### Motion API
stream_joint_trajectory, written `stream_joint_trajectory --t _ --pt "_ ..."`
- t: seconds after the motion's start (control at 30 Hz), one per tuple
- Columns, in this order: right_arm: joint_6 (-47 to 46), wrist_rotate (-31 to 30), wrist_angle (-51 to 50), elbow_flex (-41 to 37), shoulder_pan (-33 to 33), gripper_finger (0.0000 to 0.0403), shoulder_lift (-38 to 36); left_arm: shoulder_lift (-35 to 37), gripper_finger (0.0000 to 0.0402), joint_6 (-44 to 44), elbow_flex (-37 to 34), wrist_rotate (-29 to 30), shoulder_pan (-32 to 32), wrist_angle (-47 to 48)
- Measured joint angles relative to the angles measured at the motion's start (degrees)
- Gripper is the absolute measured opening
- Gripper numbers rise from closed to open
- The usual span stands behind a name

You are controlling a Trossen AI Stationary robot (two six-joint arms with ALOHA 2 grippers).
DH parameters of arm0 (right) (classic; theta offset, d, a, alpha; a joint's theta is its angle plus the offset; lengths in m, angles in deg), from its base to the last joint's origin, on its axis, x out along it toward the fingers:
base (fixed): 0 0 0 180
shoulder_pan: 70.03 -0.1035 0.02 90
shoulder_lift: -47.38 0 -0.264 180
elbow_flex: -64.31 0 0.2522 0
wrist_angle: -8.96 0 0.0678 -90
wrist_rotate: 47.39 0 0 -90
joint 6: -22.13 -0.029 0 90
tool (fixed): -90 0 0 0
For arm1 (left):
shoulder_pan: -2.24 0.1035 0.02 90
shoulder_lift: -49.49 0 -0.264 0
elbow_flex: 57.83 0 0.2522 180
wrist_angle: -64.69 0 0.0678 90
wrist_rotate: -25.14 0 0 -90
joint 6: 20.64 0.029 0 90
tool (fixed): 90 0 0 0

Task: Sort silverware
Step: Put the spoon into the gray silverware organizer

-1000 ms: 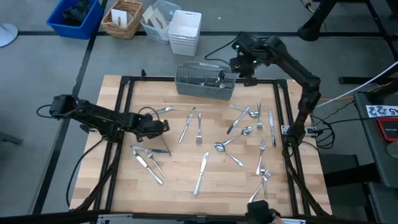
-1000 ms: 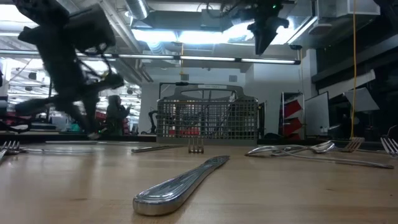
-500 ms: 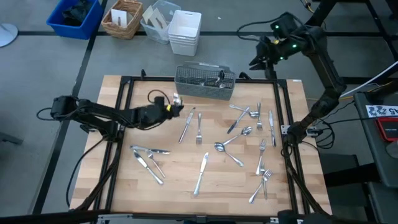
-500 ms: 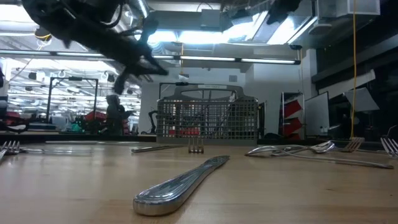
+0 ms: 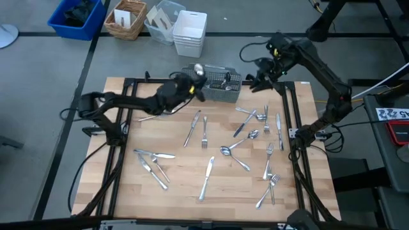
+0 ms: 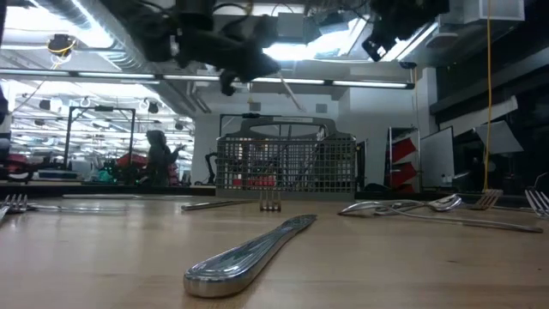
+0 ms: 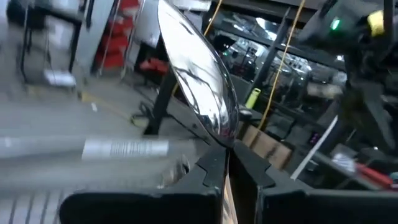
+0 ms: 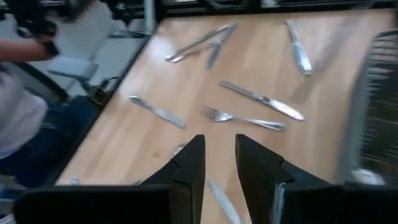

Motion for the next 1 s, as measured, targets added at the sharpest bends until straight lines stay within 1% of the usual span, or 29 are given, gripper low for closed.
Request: stream_joint_trajectory --t 0.1,0.2,0.37,0.5,0.67,0.8,1.0 --pt "1.5 1.1 1.1 -5.7 0.0 0.0092 -1.6 -3.6 0.0001 5.5 4.9 -1.7 2.1 0.0" --pt "3.2 2.3 2.4 -10.9 0.0 0.0092 -3.3 -6.3 0.0001 9.7 8.0 -2.7 4.0 0.1" --pt "4.8 5.5 7.0 -18.8 0.0 0.0092 -6.5 -10.3 0.0001 13.8 10.2 -5.2 6.6 0.4" --pt "4.8 6.2 10.9 -23.3 -0.1 0.0092 -7.8 -13.7 0.0001 17.1 11.4 -7.6 7.8 0.2" --pt "4.7 6.8 14.0 -26.8 0.0 0.0092 -8.1 -17.9 0.0004 23.0 13.0 -11.4 8.1 -0.7" --pt "4.7 6.6 14.7 -28.3 0.0 0.0092 -8.0 -20.4 0.0017 29.4 13.5 -14.4 7.3 -0.9" --pt "4.6 6.1 14.5 -28.9 0.0 0.0092 -8.0 -22.0 0.0041 34.7 13.5 -14.6 5.8 -0.2"
